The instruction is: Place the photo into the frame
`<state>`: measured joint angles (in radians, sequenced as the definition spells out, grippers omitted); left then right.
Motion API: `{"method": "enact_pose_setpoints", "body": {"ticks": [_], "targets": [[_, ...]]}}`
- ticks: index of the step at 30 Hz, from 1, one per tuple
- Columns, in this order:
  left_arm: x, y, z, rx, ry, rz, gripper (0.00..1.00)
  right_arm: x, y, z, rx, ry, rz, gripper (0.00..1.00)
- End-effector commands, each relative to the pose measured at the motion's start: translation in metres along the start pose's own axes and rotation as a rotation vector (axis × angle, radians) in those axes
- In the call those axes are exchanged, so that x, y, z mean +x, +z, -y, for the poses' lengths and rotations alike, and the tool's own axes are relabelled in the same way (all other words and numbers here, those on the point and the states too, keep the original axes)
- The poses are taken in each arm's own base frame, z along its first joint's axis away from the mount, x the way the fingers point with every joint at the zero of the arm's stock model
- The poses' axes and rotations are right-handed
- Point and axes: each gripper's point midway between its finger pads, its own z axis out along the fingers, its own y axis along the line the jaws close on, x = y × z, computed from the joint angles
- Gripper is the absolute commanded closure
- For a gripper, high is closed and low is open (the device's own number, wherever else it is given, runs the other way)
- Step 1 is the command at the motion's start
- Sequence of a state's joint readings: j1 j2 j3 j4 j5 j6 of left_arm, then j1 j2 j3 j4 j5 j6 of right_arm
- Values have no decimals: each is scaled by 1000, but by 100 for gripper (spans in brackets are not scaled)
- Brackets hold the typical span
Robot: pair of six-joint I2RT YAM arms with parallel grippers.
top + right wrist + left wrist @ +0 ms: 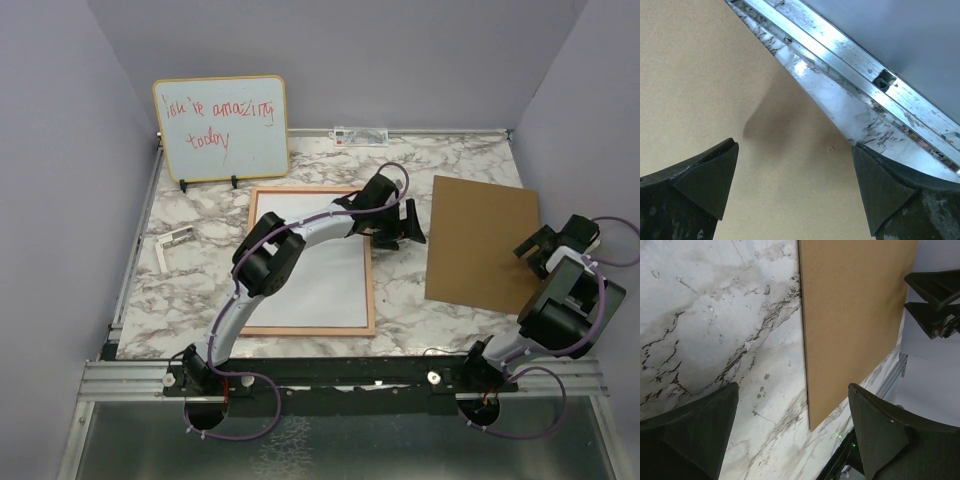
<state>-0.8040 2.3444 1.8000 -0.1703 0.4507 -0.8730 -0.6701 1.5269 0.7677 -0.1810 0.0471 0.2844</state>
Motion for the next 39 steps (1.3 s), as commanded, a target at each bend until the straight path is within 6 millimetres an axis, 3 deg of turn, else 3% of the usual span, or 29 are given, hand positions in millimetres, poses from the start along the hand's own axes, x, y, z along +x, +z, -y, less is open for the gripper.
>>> {"method": "enact_pose_setpoints", "body": {"ticks": [1, 10, 12, 19, 22, 25, 28, 31, 36, 39], "targets": [[10, 12, -25, -90, 3, -25, 9, 31, 0, -24, -150, 25, -152, 0], [8, 16, -53, -221, 19, -15, 9, 46, -28, -58, -344, 110, -233, 3], [12, 18, -55, -226, 21, -25, 9, 42, -32, -52, -307, 101, -208, 3], [23, 24, -55, -233, 40, -42, 9, 7, -30, 0, 10, 27, -101, 3], [23, 24, -56, -242, 41, -38, 9, 5, -28, 8, 51, 5, -93, 2], [23, 26, -57, -240, 40, -43, 9, 13, -23, 2, 12, 1, -125, 2], [28, 28, -57, -232, 32, -60, 9, 32, -20, -17, -98, 27, -212, 2], [33, 29, -63, -262, 41, -76, 10, 48, -19, -22, -124, 65, -275, 2], [54, 32, -79, -303, -5, -147, 16, 61, -26, -27, -149, 89, -337, 3], [65, 36, -74, -271, -15, -190, 20, 67, -33, -39, -221, 106, -368, 4]]}}
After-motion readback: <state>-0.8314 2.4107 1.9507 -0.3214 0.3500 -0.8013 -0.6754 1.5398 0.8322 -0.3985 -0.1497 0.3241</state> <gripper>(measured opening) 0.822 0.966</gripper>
